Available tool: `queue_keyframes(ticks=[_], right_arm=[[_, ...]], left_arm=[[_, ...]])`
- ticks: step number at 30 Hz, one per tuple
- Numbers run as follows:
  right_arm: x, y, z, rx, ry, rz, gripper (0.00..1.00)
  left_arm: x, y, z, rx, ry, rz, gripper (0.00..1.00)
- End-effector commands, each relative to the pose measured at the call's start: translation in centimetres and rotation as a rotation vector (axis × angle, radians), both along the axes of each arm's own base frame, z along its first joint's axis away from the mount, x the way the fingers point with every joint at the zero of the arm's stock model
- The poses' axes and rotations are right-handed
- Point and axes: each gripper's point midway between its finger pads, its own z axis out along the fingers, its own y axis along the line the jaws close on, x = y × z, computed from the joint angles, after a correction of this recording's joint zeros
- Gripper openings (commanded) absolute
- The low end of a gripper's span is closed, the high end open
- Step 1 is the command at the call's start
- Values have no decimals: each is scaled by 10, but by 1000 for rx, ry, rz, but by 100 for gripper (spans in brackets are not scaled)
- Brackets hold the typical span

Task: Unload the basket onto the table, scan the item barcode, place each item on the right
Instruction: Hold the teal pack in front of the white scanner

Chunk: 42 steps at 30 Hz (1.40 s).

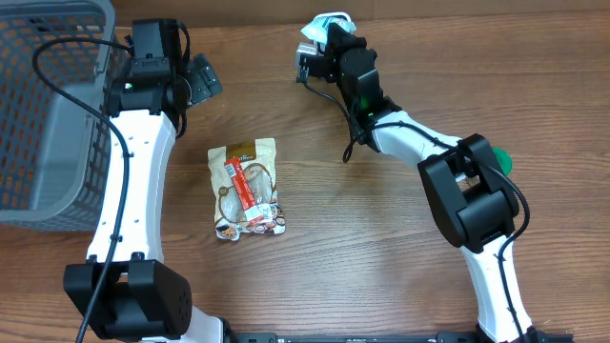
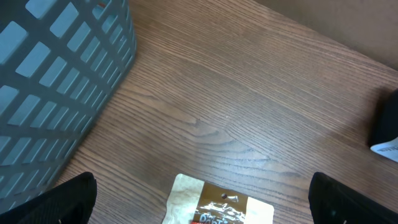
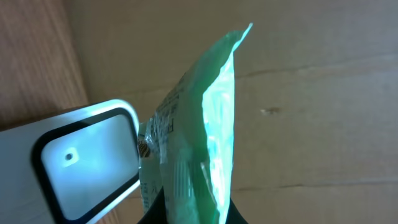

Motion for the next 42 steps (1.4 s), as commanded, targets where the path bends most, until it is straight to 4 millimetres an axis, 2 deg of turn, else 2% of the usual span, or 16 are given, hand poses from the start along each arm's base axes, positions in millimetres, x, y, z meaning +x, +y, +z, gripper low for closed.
queue_keyframes(ticks=[1,6,11,14,18,20,27,35,42], right_arm=[[4,1,1,-13,-21,1,4],[4,1,-10,-24,-1,2,4],[4,1,-8,-37,-9,3,4],[5,1,2,-47,-57,4,4],[6,-1,29,12,-151,-16,4],[6,-2,31,17,-160,-23,4],[6,-2,31,17,-158,-19,4],[7,-5,3,137,-16,-47,3],[7,-7,1,162,-1,-61,3]], left_arm=[[1,5,-2,16,7,16,100],[1,5,-2,16,6,16,100],[1,5,-2,16,6,16,100],[1,5,-2,16,6,16,100],[1,5,-2,16,6,16,100],[1,5,-2,16,6,17,100],[1,5,-2,16,6,17,100],[1,5,-2,16,6,17,100],[1,5,-2,16,6,16,100]])
